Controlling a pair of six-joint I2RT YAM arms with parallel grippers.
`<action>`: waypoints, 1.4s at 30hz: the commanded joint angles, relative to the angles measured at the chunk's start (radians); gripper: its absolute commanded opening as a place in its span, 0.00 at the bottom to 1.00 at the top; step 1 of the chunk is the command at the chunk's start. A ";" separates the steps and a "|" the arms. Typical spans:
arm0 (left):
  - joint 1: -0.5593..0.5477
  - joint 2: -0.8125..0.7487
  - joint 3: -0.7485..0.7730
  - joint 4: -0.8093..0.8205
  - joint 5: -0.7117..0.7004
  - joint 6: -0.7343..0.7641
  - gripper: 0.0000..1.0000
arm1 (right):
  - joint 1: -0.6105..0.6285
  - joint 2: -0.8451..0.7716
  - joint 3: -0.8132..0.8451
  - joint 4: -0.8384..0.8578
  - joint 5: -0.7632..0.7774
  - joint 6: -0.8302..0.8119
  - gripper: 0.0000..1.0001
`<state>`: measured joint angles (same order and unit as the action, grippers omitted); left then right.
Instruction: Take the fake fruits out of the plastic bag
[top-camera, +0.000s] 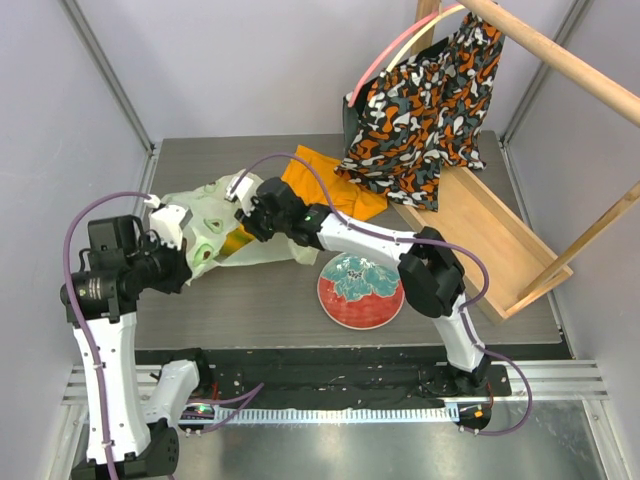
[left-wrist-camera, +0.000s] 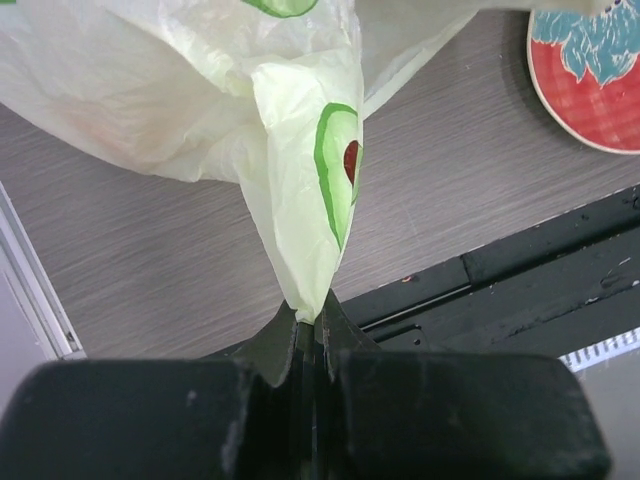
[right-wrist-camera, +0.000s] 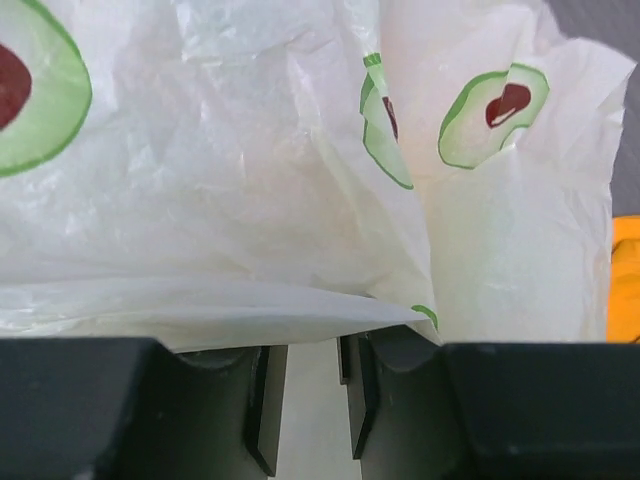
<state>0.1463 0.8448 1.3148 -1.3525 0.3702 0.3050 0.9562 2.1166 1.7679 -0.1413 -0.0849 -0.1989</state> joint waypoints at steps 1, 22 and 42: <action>0.004 -0.023 0.040 -0.063 0.061 0.069 0.00 | 0.009 0.019 0.059 0.046 -0.004 -0.014 0.31; 0.006 -0.147 -0.031 -0.073 0.119 0.074 0.00 | 0.052 0.031 -0.041 0.077 0.080 -0.011 0.36; 0.006 -0.159 -0.008 -0.152 0.104 0.180 0.00 | 0.050 0.160 0.082 0.117 0.172 -0.132 0.85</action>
<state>0.1463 0.6868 1.2625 -1.3624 0.4637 0.4446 1.0103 2.2414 1.7588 -0.0624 0.0879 -0.2893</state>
